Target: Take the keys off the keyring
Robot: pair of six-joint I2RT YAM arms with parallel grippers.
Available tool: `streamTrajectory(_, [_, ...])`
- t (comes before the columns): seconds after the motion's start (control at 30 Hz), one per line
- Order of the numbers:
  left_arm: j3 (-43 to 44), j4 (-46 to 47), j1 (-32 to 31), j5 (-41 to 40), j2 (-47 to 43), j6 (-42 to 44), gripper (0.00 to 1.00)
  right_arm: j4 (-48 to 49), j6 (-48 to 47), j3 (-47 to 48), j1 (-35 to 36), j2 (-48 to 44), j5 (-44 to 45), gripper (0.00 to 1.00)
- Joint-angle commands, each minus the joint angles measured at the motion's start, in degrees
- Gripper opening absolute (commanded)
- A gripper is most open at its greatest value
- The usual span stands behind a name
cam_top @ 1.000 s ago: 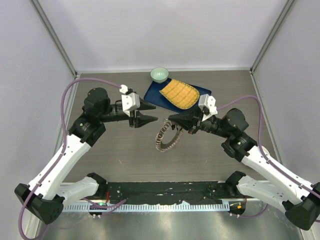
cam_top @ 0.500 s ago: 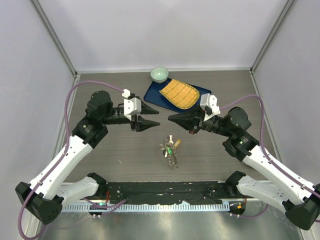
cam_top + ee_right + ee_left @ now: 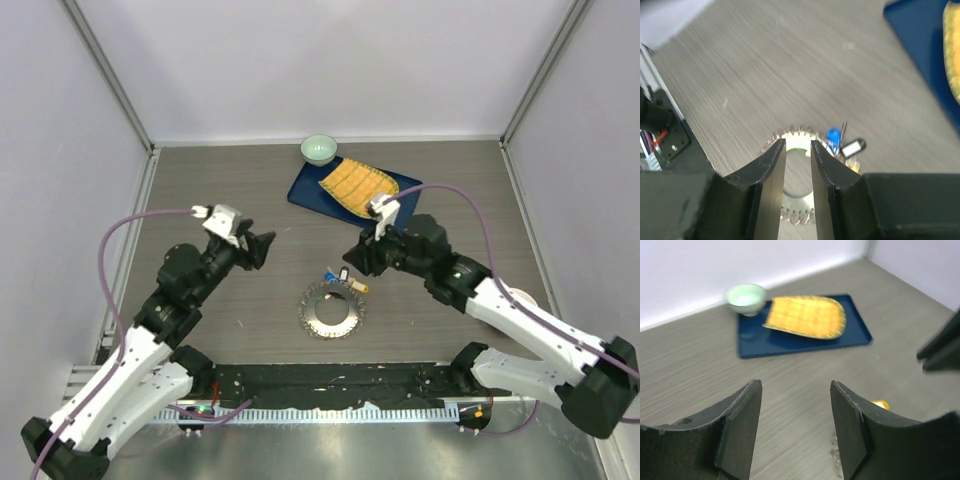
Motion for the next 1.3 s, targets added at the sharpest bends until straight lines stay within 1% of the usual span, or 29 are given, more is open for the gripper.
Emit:
streamTrajectory(0.0, [-0.4,4.8,0.0,-21.9,-7.5,-1.7,0.61,-4.9,6.8,2.6,5.6,7.9,10.0,0.36])
streamTrajectory(0.03, [-0.6,3.5,0.0,-23.3,-8.9,-1.4,0.62,-3.8,8.5,2.8,7.5,11.5,13.3,0.38])
streamTrajectory(0.07, [-0.7,2.8,0.0,-24.7,-10.0,-1.1,0.62,-3.4,10.8,3.0,11.7,13.4,17.3,0.39])
streamTrajectory(0.1, [-0.8,2.0,0.0,-26.2,-12.5,-1.1,0.62,-3.5,15.5,4.1,13.1,15.6,23.4,0.41])
streamTrajectory(0.13, [-1.0,0.5,0.0,-29.3,-13.7,-1.0,0.63,-3.3,19.1,4.5,14.5,19.3,25.8,0.42])
streamTrajectory(0.17, [-1.2,-0.1,0.0,-30.4,-14.8,-1.0,0.63,-2.7,22.3,4.9,15.5,21.3,28.0,0.44])
streamTrajectory(0.2, [-1.6,-0.1,0.0,-31.8,-16.3,-1.0,0.63,-1.6,25.0,4.7,17.8,22.9,29.4,0.48])
streamTrajectory(0.23, [-2.4,-1.8,0.0,-33.9,-18.8,-1.1,0.63,-0.2,31.2,4.8,18.7,24.2,33.3,0.51])
streamTrajectory(0.3, [-3.2,-2.9,0.0,-35.4,-21.3,-1.4,0.63,-0.5,37.3,6.1,20.7,28.0,37.6,0.57])
streamTrajectory(0.33, [-4.2,-3.0,0.0,-35.6,-23.5,-1.3,0.63,-3.6,42.5,7.2,21.1,29.4,42.0,0.58])
streamTrajectory(0.4, [-5.0,-3.2,0.0,-35.6,-25.3,-1.0,0.63,-8.2,47.1,11.5,22.0,32.4,47.3,0.60])
streamTrajectory(0.43, [-5.4,-3.4,0.0,-35.4,-25.9,-0.9,0.63,-12.3,48.7,13.0,23.0,33.3,49.6,0.61])
streamTrajectory(0.47, [-5.4,-3.5,0.0,-35.1,-27.0,-0.8,0.63,-13.6,51.2,14.2,23.3,34.1,52.2,0.61])
streamTrajectory(0.53, [-5.8,-3.4,0.0,-34.7,-27.6,-0.8,0.64,-14.8,52.7,16.8,24.0,36.8,52.3,0.65])
streamTrajectory(0.6, [-5.8,-3.1,0.0,-34.3,-27.9,-0.7,0.63,-16.3,55.0,19.4,24.4,40.4,51.9,0.66])
streamTrajectory(0.67, [-5.5,-3.1,0.0,-34.2,-27.9,-0.6,0.63,-20.1,57.7,21.2,25.1,42.8,52.8,0.66])
streamTrajectory(0.7, [-5.4,-3.1,0.0,-34.1,-27.9,-0.5,0.63,-21.3,60.5,23.1,25.4,43.9,53.8,0.66])
streamTrajectory(0.73, [-5.4,-3.2,0.0,-33.9,-27.9,-0.3,0.64,-24.7,62.0,24.2,25.6,46.0,54.2,0.66])
streamTrajectory(0.83, [-5.7,-3.3,0.0,-33.8,-28.6,0.0,0.64,-31.0,67.0,28.9,26.8,49.7,55.7,0.66])
streamTrajectory(1.0, [-6.1,-2.6,0.0,-33.5,-29.5,0.3,0.64,-36.9,74.6,33.5,29.2,53.0,57.3,0.66])
streamTrajectory(1.03, [-6.1,-2.6,0.0,-33.2,-29.4,0.3,0.64,-39.6,76.1,34.2,29.5,53.7,57.3,0.66])
streamTrajectory(1.17, [-6.1,-2.5,0.0,-33.0,-29.6,0.3,0.64,-41.3,78.3,35.8,29.7,57.0,56.1,0.66])
streamTrajectory(1.27, [-6.2,-2.6,0.0,-33.3,-30.1,0.4,0.64,-41.2,78.9,35.9,29.8,57.5,56.3,0.65])
